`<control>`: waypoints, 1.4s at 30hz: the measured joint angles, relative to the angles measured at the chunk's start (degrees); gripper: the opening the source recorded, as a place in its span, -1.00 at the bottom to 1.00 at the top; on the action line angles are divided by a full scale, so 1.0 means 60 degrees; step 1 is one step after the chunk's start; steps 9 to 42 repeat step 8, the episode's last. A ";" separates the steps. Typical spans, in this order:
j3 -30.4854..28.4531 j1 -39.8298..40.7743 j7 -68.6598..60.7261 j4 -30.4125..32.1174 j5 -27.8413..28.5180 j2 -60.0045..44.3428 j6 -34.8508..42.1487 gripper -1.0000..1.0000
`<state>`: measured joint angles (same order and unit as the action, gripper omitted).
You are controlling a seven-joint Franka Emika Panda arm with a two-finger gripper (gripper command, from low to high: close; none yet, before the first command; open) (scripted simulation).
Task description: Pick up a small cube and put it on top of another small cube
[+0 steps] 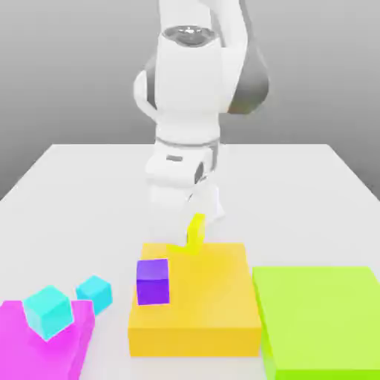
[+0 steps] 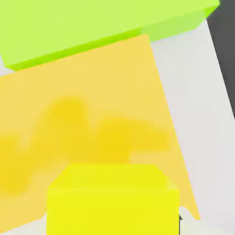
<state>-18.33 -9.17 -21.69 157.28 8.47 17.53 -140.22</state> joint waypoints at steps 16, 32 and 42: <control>-0.0283 -0.0042 -0.0274 0.0295 -0.0394 -0.1360 -0.1619 1.00; -0.0283 -0.0042 -0.0274 0.0295 -0.0394 -0.1360 -0.1619 1.00; -0.0283 -0.0042 -0.0274 0.0295 -0.0394 -0.1360 -0.1619 1.00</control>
